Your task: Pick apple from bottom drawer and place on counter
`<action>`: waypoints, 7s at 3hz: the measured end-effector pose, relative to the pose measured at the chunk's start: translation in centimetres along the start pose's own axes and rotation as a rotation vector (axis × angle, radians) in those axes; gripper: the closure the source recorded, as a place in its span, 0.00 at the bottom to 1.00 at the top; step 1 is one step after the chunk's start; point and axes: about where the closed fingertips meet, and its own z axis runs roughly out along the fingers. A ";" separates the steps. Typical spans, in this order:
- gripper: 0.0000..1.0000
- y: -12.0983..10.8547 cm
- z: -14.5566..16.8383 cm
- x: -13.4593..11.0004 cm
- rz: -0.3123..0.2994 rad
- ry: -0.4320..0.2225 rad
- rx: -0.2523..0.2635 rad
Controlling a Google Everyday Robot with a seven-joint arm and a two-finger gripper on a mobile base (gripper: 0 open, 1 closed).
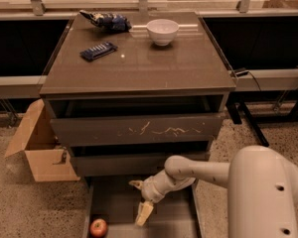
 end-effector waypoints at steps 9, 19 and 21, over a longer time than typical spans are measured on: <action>0.00 -5.1 24.1 5.3 0.066 -0.085 0.017; 1.00 -2.3 14.5 1.9 -0.033 -0.183 0.102; 1.00 1.4 6.7 -6.4 -0.112 -0.197 0.129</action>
Offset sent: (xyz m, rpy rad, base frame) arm 0.0005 0.0232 -0.0328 -0.0436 0.0127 -0.0271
